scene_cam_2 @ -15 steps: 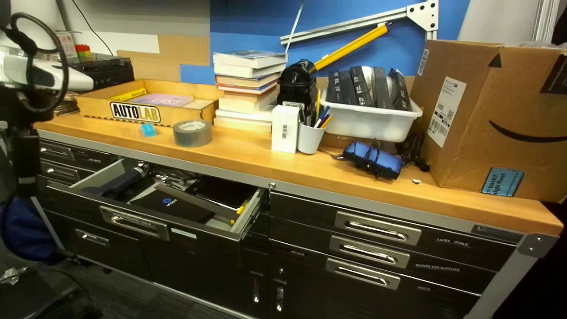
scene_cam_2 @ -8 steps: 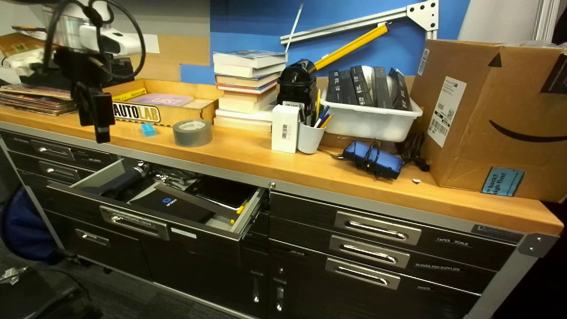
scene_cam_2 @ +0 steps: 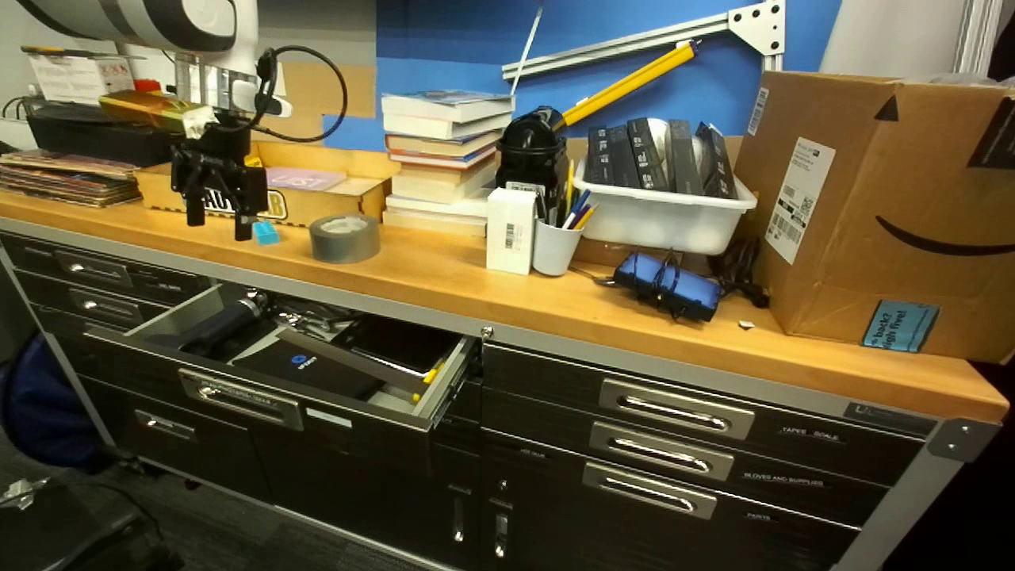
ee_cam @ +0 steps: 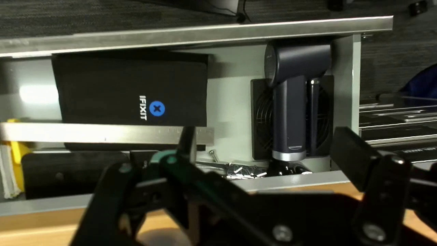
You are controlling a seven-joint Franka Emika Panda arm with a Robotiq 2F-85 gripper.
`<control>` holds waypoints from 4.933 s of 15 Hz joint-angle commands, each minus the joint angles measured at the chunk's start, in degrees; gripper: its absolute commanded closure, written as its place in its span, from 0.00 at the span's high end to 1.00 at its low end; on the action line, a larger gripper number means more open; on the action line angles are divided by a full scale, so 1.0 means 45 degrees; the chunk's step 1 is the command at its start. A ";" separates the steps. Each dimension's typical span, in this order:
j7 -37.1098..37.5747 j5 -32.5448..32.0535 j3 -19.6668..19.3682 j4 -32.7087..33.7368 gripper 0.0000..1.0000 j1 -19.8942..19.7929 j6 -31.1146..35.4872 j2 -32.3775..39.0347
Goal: Pick up the blue object from the counter and put it in the open drawer and close it
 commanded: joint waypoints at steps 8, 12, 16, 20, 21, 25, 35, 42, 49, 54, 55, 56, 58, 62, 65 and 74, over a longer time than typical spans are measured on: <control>-0.0085 -0.1850 -0.0412 0.6879 1.00 0.2151 -0.1323 0.5839; -0.0035 -0.1964 -0.0651 0.8174 1.00 0.2618 -0.1646 0.6736; 0.0346 -0.2108 -0.1058 0.9070 1.00 0.2973 -0.1340 0.7340; 0.0652 -0.2145 -0.1428 0.9685 1.00 0.3145 -0.1299 0.7762; 0.0750 -0.2140 -0.1508 0.9793 1.00 0.3165 -0.1266 0.7851; 0.1328 -0.1956 -0.1658 0.9751 0.66 0.3161 -0.1156 0.7807; 0.1234 0.0092 -0.1155 0.4367 0.02 0.2074 -0.0877 0.4099; 0.1076 0.0967 -0.1256 0.0681 0.32 0.1146 -0.0062 0.1651; 0.1338 0.2042 -0.1778 -0.3798 0.83 -0.0099 0.0615 -0.0636; 0.0378 0.2621 -0.2274 -0.5606 1.00 -0.0957 0.1475 -0.0256; 0.0181 0.2679 -0.2242 -0.5692 1.00 -0.0979 0.1551 0.0027; 0.0035 0.2722 -0.2248 -0.5822 1.00 -0.1025 0.1634 0.0183; 0.0255 0.2767 -0.2193 -0.6009 1.00 -0.0999 0.2106 0.0562; 0.1666 0.3094 -0.2132 -0.6336 1.00 -0.0790 0.4357 0.0991; 0.2458 0.3293 -0.2116 -0.6410 1.00 -0.0687 0.5719 0.0873; 0.8417 -0.0178 -0.2808 -0.5897 1.00 0.0517 1.1117 0.1794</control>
